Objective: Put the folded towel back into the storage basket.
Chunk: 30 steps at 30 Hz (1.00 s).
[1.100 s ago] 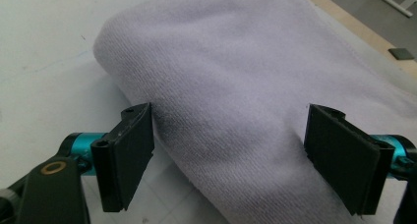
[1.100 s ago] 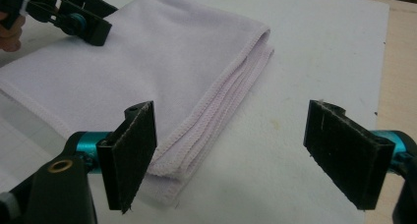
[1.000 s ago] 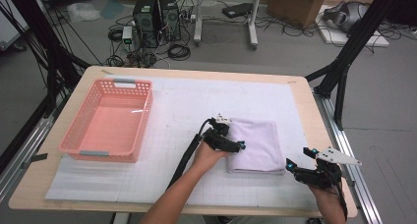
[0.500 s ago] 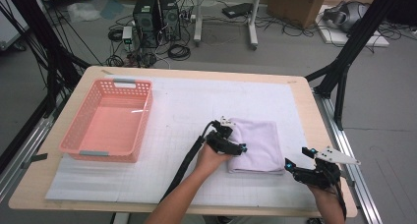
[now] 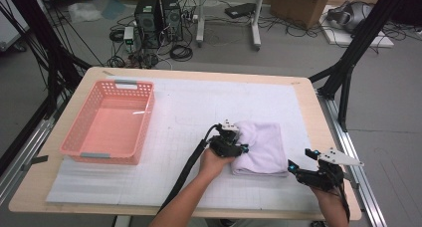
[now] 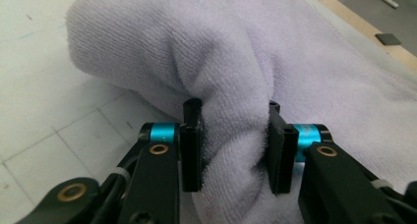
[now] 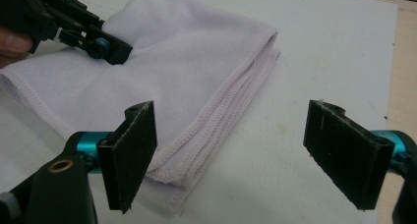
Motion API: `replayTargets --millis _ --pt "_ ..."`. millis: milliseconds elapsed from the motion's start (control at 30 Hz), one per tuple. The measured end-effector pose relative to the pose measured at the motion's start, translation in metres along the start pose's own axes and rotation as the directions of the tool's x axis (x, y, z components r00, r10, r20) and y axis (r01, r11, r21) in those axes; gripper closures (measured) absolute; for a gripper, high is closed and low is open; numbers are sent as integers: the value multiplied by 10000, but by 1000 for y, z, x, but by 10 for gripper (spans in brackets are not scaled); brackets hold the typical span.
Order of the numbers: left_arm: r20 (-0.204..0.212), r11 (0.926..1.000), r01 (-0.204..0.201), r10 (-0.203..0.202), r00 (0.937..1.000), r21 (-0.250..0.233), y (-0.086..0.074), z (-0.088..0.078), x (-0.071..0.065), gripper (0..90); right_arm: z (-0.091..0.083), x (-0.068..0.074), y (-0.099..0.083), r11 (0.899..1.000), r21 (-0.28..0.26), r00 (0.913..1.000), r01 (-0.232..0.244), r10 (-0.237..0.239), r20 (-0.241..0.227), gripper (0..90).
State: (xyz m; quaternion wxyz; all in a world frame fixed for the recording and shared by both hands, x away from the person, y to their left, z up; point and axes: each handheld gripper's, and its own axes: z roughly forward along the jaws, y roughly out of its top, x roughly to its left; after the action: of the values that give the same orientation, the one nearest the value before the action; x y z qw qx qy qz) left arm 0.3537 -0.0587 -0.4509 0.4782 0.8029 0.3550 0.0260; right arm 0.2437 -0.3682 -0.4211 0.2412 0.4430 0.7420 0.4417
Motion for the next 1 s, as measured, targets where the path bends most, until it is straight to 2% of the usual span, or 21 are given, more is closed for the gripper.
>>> replayTargets --millis 100,300,533,567,800,833,1000 --pt "312 9990 182 -169 9994 -415 -3 -5 3 690 -1 -1 0 10000 -31 10000 -18 18 30 193" --pt "582 9956 -116 171 9982 -930 -4 -17 3 699 -2 -3 -1 10000 -66 10000 45 -45 53 193" --pt "671 9901 -335 430 9968 -1363 -3 -36 4 701 -1 -2 0 10000 -76 10000 46 -46 20 193" --pt "690 9871 -470 581 9959 -1528 -2 -45 6 702 -1 -2 0 10000 -75 10000 30 -30 18 193" --pt "668 9730 -754 920 9935 -2179 4 -78 12 705 0 -1 1 9999 -124 10000 1 -2 -19 193" --pt "667 9689 -813 995 9928 -2339 4 -84 12 705 0 -1 1 9999 -108 10000 -8 8 -22 193" --pt "432 9566 -1166 1328 9902 -2672 9 -109 16 706 1 1 2 9999 -136 10000 20 -21 -56 193"
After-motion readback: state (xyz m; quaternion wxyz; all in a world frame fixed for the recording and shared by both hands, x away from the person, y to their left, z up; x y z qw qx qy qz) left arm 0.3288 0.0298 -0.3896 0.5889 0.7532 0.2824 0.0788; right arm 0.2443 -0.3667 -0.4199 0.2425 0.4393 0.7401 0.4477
